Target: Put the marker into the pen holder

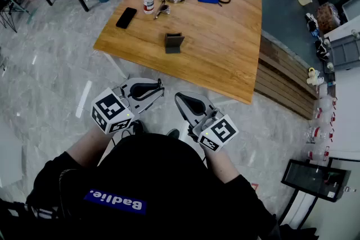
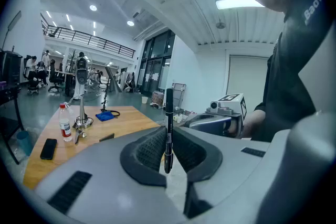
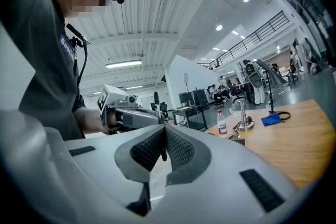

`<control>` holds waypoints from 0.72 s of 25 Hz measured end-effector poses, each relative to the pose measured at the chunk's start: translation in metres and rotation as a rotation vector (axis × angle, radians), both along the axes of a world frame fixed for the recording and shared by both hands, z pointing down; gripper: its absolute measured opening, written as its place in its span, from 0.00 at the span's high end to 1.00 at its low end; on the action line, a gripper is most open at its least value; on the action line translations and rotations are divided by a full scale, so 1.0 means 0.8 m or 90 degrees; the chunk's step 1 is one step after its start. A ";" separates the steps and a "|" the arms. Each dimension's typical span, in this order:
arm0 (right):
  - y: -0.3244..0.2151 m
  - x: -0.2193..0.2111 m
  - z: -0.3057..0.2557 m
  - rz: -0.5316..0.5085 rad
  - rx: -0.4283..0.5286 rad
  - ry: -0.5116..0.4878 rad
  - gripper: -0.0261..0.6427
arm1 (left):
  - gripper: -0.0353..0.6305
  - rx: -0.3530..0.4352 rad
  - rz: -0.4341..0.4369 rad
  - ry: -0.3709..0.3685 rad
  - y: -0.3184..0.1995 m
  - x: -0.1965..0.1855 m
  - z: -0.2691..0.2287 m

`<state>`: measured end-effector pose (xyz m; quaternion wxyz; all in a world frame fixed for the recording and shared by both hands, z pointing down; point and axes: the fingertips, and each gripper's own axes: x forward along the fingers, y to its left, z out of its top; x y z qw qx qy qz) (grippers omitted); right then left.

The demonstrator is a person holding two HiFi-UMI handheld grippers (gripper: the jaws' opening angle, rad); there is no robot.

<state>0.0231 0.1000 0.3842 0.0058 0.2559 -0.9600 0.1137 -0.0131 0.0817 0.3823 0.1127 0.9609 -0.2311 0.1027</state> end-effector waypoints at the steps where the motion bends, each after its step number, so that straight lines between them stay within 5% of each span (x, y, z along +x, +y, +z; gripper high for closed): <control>1: 0.000 0.000 0.000 0.000 0.000 0.000 0.95 | 0.88 -0.001 0.000 0.000 0.000 0.000 0.001; 18: -0.006 0.025 -0.005 -0.030 0.015 -0.025 0.95 | 0.88 0.004 -0.050 -0.026 -0.022 0.011 0.007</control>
